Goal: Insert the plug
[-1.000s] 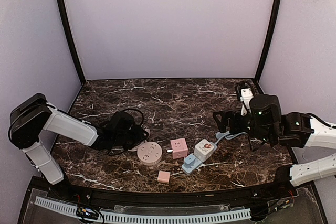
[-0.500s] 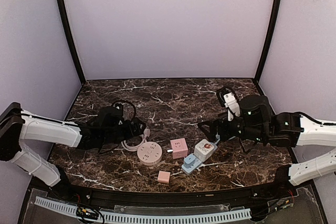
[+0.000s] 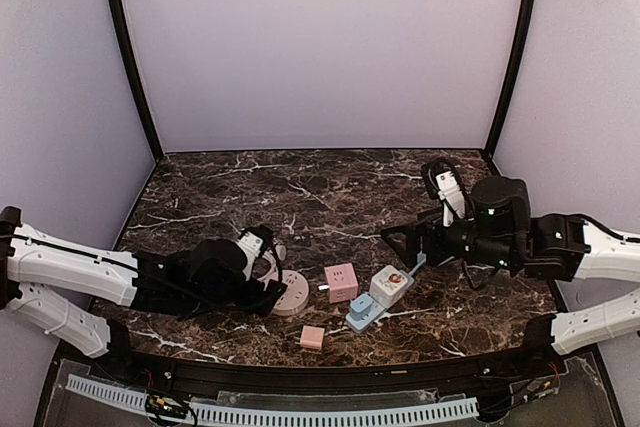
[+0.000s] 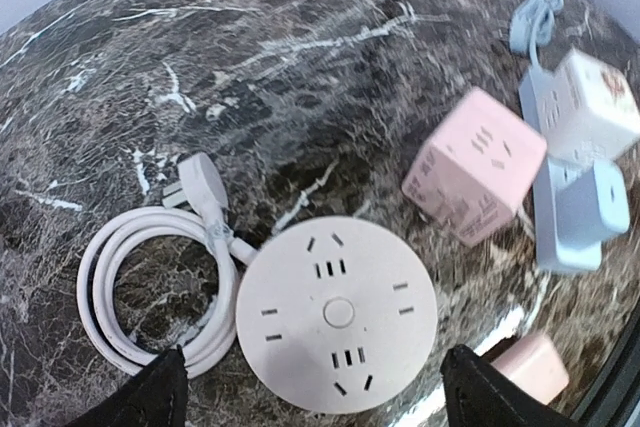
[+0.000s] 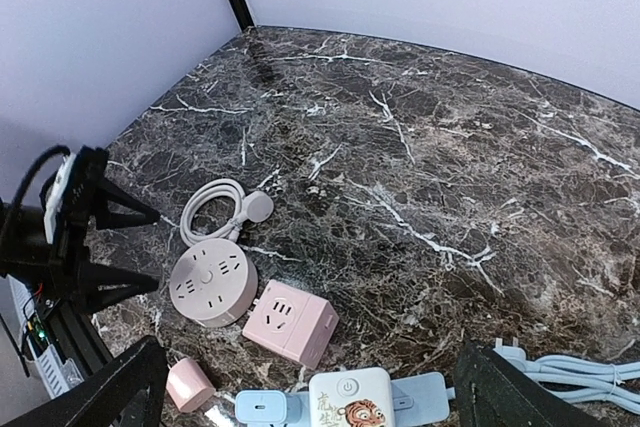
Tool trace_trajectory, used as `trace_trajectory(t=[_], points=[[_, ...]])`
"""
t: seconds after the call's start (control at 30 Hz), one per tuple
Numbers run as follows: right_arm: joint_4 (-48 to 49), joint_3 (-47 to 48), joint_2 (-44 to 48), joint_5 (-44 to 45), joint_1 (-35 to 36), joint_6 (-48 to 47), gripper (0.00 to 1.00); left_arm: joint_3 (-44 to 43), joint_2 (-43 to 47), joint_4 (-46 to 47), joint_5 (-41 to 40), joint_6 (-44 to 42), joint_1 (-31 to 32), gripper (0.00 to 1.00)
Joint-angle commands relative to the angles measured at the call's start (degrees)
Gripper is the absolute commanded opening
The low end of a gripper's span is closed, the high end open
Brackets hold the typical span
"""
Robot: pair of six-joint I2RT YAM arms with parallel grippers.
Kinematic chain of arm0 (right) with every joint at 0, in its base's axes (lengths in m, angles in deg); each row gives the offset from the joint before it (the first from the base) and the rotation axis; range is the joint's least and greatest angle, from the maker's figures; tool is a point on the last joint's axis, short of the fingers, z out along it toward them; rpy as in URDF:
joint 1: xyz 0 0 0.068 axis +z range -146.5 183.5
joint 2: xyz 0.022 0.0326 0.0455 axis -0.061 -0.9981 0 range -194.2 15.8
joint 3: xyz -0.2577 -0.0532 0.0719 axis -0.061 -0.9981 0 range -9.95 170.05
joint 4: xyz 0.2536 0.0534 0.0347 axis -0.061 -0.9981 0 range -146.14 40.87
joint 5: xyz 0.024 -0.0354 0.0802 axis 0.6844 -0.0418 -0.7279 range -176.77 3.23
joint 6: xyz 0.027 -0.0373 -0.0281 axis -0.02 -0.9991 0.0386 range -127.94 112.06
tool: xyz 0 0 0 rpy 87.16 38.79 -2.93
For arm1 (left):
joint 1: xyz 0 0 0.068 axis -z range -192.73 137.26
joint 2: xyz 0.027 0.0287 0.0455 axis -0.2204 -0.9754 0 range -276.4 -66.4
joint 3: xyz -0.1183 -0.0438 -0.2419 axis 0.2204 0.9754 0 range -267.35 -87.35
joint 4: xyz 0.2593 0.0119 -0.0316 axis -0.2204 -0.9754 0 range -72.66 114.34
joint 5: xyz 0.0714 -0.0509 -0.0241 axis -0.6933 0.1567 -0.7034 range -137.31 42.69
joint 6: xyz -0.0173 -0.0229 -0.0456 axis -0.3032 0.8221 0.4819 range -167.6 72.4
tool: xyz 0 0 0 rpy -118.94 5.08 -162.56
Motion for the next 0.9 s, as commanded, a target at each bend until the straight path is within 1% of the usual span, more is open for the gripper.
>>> trace_trajectory(t=[0.0, 0.07, 0.13, 0.2, 0.33, 0.4, 0.47, 0.53, 0.63, 0.67, 0.73, 0.87], points=[[-1.97, 0.71, 2.51, 0.1, 0.25, 1.02, 0.99, -2.29, -3.14, -5.17, 2.38, -9.72, 4.29, 0.85], [-3.2, 0.85, 3.36, 0.03, 0.21, 0.78, 0.99, -4.25, -5.03, -7.65, 4.92, -11.84, 6.15, 0.82], [-3.84, 0.86, 4.18, -0.07, 0.21, 0.58, 0.99, -5.77, -6.6, -8.73, 6.16, -14.88, 8.77, 0.81], [-4.48, 0.61, 4.82, 0.07, 0.23, 0.39, 0.99, -6.41, -7.8, -9.18, 7.52, -17.13, 9.45, 0.81], [-4.71, -0.3, 5.76, 0.6, 0.24, 0.42, 0.99, -7.8, -9.45, -8.89, 10.8, -21.98, 9.76, 0.81], [-4.72, -0.46, 6.0, 0.48, 0.26, 0.36, 0.99, -7.78, -9.95, -7.14, 11.38, -25.92, 9.9, 0.8], [-4.78, -0.55, 6.26, 0.38, 0.25, 0.37, 0.99, -7.53, -11.12, -2.77, 12.28, -29.38, 9.91, 0.8], [-4.83, -0.77, 6.67, 0.42, 0.24, 0.32, 0.99, -8.64, -13.34, -2.12, 13.91, -32.08, 9.91, 0.79], [-4.88, -1.54, 7.61, 0.75, 0.23, 0.27, 0.99, -11.05, -17.25, -4.05, 14.79, -35.73, 9.91, 0.77], [-4.89, -1.74, 7.89, 0.88, 0.25, 0.2, 0.99, -11.93, -17.73, -5.29, 15.68, -36.32, 9.91, 0.74], [-4.89, -2.18, 8.34, 1.01, 0.21, 0.21, 0.99, -12.72, -18.32, -6.78, 17.98, -38.52, 9.91, 0.73], [-4.65, -2.83, 8.86, 1.15, 0.21, 0.06, 0.99, -13.45, -18.31, -8.88, 20.13, -41.31, 9.91, 0.71]])
